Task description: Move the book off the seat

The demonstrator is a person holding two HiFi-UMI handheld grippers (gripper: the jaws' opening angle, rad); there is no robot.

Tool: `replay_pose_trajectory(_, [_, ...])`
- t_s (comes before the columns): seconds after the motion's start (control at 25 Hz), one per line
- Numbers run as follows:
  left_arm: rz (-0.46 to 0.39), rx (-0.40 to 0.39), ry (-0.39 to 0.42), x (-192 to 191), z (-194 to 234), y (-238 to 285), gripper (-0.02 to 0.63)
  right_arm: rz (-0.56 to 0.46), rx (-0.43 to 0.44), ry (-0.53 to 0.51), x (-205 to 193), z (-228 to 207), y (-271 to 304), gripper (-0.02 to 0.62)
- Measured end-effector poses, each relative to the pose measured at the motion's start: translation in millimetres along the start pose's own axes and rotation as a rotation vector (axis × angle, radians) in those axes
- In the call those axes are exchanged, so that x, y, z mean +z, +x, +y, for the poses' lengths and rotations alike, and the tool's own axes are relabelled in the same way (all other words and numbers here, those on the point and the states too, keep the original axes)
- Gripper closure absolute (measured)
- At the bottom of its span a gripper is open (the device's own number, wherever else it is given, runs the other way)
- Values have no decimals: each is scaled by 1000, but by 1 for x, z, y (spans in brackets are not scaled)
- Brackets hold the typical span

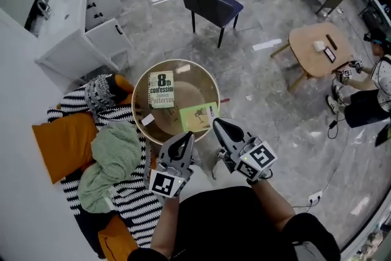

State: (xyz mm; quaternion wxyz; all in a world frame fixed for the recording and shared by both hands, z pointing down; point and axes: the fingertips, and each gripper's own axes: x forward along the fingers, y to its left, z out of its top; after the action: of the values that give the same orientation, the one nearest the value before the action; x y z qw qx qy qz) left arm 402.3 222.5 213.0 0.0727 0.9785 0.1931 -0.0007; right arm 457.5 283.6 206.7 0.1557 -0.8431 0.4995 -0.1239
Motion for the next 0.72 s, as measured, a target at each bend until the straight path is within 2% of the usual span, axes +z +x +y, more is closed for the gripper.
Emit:
replay_pose_trajectory(0.28, [-43,16,33,33,-14,-4,597,-62,2,-31,38,11,-19,580])
replay_pose_trajectory(0.48, [-46,51,18,53,-14,-7,597,-68,38,-42,46,35,-24,580])
replay_pose_trajectory(0.72, [-85,27,36,90,-24,-11,598,-57,89,-48,58,67,-20,580])
